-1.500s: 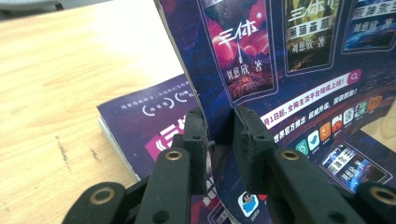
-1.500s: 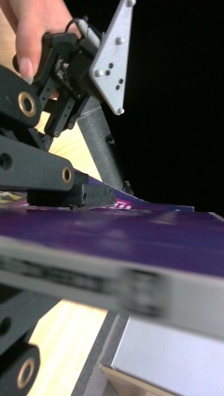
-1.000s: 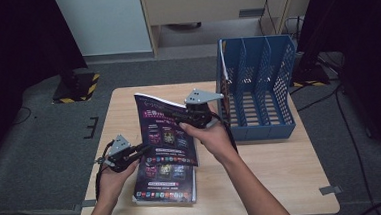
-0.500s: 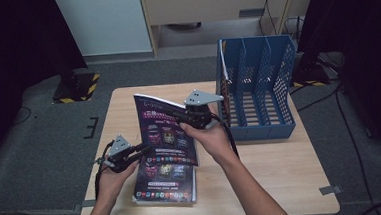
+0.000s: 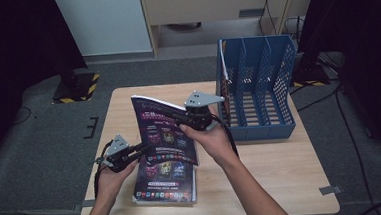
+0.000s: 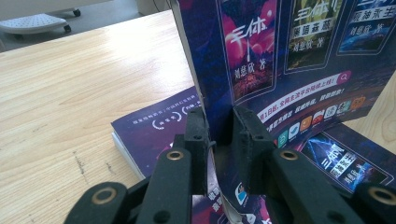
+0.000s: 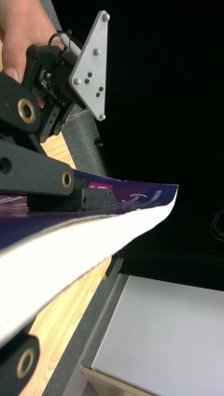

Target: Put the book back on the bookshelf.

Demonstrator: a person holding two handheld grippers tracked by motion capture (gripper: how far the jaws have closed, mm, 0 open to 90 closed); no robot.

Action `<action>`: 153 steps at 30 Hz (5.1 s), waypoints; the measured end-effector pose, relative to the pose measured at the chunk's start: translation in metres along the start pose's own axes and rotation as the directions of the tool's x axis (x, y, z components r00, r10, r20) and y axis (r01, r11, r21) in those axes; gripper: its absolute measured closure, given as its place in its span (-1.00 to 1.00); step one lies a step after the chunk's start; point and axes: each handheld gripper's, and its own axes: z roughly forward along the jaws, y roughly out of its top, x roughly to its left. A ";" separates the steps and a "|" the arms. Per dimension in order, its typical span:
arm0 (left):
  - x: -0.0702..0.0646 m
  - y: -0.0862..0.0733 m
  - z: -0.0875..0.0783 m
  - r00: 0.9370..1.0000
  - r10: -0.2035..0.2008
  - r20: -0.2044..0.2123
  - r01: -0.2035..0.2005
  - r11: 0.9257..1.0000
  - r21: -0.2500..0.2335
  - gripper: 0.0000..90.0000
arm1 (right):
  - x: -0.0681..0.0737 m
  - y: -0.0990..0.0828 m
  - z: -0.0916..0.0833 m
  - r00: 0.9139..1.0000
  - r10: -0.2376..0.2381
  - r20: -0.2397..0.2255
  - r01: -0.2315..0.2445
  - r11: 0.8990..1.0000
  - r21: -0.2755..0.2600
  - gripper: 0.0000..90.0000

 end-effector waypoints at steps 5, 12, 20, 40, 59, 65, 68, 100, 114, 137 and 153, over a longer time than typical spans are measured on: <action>0.003 0.002 -0.005 0.995 0.012 -0.103 -0.016 0.999 -0.033 0.14 | 0.000 0.002 -0.005 1.000 -0.005 0.010 0.005 1.000 -0.007 0.84; 0.025 -0.009 -0.014 0.981 -0.058 -0.187 0.061 0.998 0.010 -0.40 | -0.001 0.007 -0.013 0.999 -0.022 0.044 0.024 0.999 -0.037 0.84; 0.028 -0.013 -0.009 0.971 -0.072 -0.227 0.087 0.995 0.055 -0.69 | -0.005 0.009 -0.024 0.995 -0.028 0.092 0.033 0.998 -0.054 0.84; 0.032 -0.023 0.000 0.972 -0.112 -0.208 0.136 0.985 0.107 -0.86 | -0.019 0.006 -0.050 0.989 -0.014 0.148 0.025 0.997 -0.074 0.84; 0.030 -0.024 0.001 0.974 -0.088 -0.208 0.116 0.985 0.128 -0.88 | -0.028 -0.003 -0.075 0.986 -0.001 0.166 0.014 0.997 -0.079 0.84; 0.030 -0.025 0.002 0.973 -0.089 -0.212 0.119 0.984 0.131 -0.87 | -0.030 -0.005 -0.082 0.985 0.000 0.174 0.013 0.997 -0.074 0.84; 0.031 -0.025 0.001 0.974 -0.083 -0.210 0.113 0.984 0.136 -0.87 | -0.031 -0.006 -0.085 0.984 0.001 0.178 0.013 0.997 -0.075 0.84; 0.050 -0.035 -0.009 0.950 -0.148 -0.275 0.187 0.975 0.122 -0.87 | -0.036 -0.018 -0.133 0.979 0.010 0.205 0.006 0.997 -0.077 0.84; 0.060 -0.043 -0.012 0.933 -0.171 -0.318 0.229 0.961 0.155 -0.86 | -0.038 -0.027 -0.157 0.975 0.014 0.222 0.004 0.997 -0.077 0.84; 0.066 -0.056 0.000 0.923 -0.145 -0.357 0.245 0.936 0.253 -0.86 | -0.037 -0.031 -0.204 0.961 0.025 0.274 0.002 0.995 -0.097 0.84; 0.064 -0.059 0.007 0.927 -0.134 -0.351 0.234 0.936 0.261 -0.93 | -0.036 -0.006 -0.236 0.950 0.062 0.305 -0.019 0.990 -0.142 0.84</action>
